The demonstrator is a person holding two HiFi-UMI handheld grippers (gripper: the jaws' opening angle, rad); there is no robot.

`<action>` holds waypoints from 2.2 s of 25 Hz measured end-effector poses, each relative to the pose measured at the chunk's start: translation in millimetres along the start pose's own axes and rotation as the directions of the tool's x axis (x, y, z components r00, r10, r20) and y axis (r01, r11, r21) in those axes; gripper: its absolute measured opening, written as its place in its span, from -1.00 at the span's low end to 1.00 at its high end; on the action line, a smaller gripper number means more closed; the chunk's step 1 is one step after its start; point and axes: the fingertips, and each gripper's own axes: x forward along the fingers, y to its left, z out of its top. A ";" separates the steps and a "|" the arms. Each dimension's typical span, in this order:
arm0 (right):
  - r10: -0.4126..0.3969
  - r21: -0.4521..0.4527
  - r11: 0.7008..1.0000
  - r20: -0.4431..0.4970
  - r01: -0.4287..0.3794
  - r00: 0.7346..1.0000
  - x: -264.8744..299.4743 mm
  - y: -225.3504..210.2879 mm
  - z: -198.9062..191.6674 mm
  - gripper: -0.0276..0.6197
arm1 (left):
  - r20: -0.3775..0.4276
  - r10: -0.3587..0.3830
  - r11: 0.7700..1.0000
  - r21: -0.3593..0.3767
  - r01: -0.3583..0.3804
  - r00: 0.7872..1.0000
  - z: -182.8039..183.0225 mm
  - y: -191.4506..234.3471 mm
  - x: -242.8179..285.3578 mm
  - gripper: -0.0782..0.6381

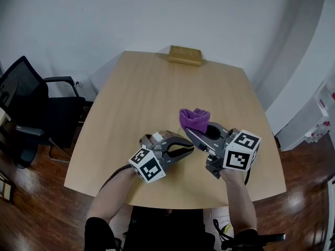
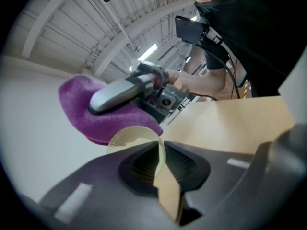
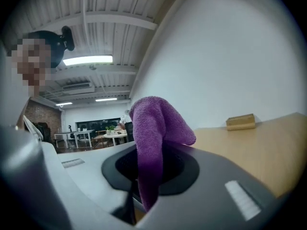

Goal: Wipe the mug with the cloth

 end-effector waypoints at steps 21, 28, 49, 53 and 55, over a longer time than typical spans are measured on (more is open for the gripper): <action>0.067 0.210 0.976 -0.015 -0.063 0.998 -13.8 -31.3 -16.1 -0.74 | -0.068 -0.093 0.985 0.143 0.101 0.993 -8.7 -18.1 0.3 -0.66; 0.047 0.069 0.996 0.093 -0.054 0.995 -27.1 -17.8 23.8 -0.74 | 0.025 -0.063 0.998 0.029 0.063 0.998 -0.3 -7.6 -4.3 -0.66; 0.250 -0.042 0.967 0.351 -0.252 0.902 -72.0 4.9 59.4 -0.73 | 0.394 -0.031 0.893 -0.402 0.203 0.918 53.4 18.4 -30.9 -0.66; 0.199 -0.023 0.976 0.519 -0.219 0.831 -123.7 -26.6 66.0 -0.73 | 0.724 0.126 0.690 -0.555 0.465 0.678 103.4 53.0 -69.4 -0.66; 0.297 -0.053 0.947 0.528 -0.318 0.796 -129.3 -15.4 59.9 -0.73 | 0.803 0.184 0.612 -0.545 0.572 0.567 111.9 61.2 -79.6 -0.66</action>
